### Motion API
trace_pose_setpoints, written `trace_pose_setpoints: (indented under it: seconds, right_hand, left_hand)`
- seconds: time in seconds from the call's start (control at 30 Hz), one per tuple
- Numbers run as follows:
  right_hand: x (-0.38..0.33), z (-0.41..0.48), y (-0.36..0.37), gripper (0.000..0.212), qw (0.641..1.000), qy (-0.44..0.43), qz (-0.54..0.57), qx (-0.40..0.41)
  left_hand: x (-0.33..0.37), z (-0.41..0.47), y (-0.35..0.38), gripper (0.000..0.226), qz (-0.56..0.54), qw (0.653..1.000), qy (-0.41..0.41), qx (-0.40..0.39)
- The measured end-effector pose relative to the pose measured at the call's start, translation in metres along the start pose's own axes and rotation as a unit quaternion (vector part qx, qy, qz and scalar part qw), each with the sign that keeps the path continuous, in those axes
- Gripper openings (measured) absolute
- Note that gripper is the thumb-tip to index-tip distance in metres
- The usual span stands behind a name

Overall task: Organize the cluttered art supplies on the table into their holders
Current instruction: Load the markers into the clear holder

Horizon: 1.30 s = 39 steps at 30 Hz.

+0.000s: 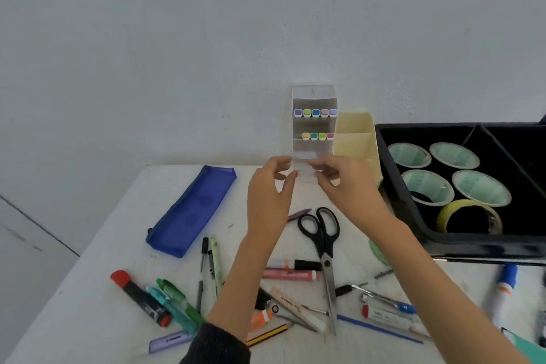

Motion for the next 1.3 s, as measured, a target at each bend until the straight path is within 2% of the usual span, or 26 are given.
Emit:
trace_pose_setpoints:
  seconds: [0.1, 0.23, 0.3, 0.4, 0.53, 0.63, 0.7, 0.87, 0.9, 1.03, 1.13, 1.2, 1.3]
  right_hand:
    - [-0.001, -0.035, 0.016, 0.016, 0.994, 0.026, 0.021, -0.108]
    - [0.0, -0.077, 0.036, 0.011, 0.964, 0.063, 0.001, -0.26]
    - [0.003, -0.093, 0.043, 0.015, 0.952, 0.054, -0.051, -0.296]
    - [0.007, -0.109, 0.052, 0.025, 0.94, 0.009, -0.157, -0.302]
    - [0.009, -0.118, 0.053, 0.024, 0.95, -0.001, -0.16, -0.269]
    - [0.007, -0.114, 0.04, 0.017, 0.984, 0.041, -0.013, -0.176]
    - [-0.001, -0.106, 0.025, 0.014, 0.989, 0.069, 0.074, -0.112]
    - [-0.022, -0.076, -0.012, 0.009, 0.957, 0.115, 0.267, 0.006]
    - [-0.023, -0.069, -0.018, 0.003, 0.956, 0.106, 0.271, 0.026]
    - [-0.028, -0.041, -0.031, 0.004, 0.959, 0.039, 0.263, 0.097]
    - [-0.034, -0.017, -0.031, 0.018, 0.97, -0.026, 0.198, 0.142]
    - [-0.028, 0.003, -0.023, 0.011, 0.977, -0.074, 0.135, 0.145]
    - [-0.015, 0.029, -0.006, 0.012, 0.983, -0.108, 0.089, 0.119]
  left_hand:
    - [-0.012, -0.039, -0.02, 0.017, -0.025, 0.997, -0.074, 0.03]
    - [-0.025, -0.084, -0.033, 0.016, -0.027, 0.987, -0.151, 0.053]
    - [-0.027, -0.1, -0.036, 0.016, -0.028, 0.984, -0.169, 0.058]
    - [-0.025, -0.116, -0.038, 0.014, -0.036, 0.98, -0.18, 0.074]
    - [-0.021, -0.125, -0.038, 0.014, -0.037, 0.979, -0.187, 0.072]
    - [-0.017, -0.125, -0.041, 0.02, -0.044, 0.977, -0.183, 0.103]
    - [-0.015, -0.12, -0.041, 0.021, -0.047, 0.976, -0.181, 0.111]
    - [-0.007, -0.089, -0.032, 0.019, -0.079, 0.98, -0.16, 0.089]
    - [-0.005, -0.08, -0.03, 0.021, -0.093, 0.98, -0.16, 0.081]
    - [0.003, -0.043, -0.014, 0.033, -0.147, 0.973, -0.177, 0.014]
    - [0.006, -0.013, 0.001, 0.044, -0.198, 0.959, -0.2, -0.045]
    - [0.009, 0.006, 0.008, 0.05, -0.224, 0.949, -0.212, -0.066]
    - [0.012, 0.029, 0.016, 0.057, -0.251, 0.937, -0.22, -0.104]
Point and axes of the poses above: each hand's wrist, its own z-axis towards the middle knuckle, its own y-axis out of the palm, x = y × z, the point moved 2 cm from there along z, towards the middle knuckle, and after that the axes turned 9 degrees about z, right-handed, at the moved point
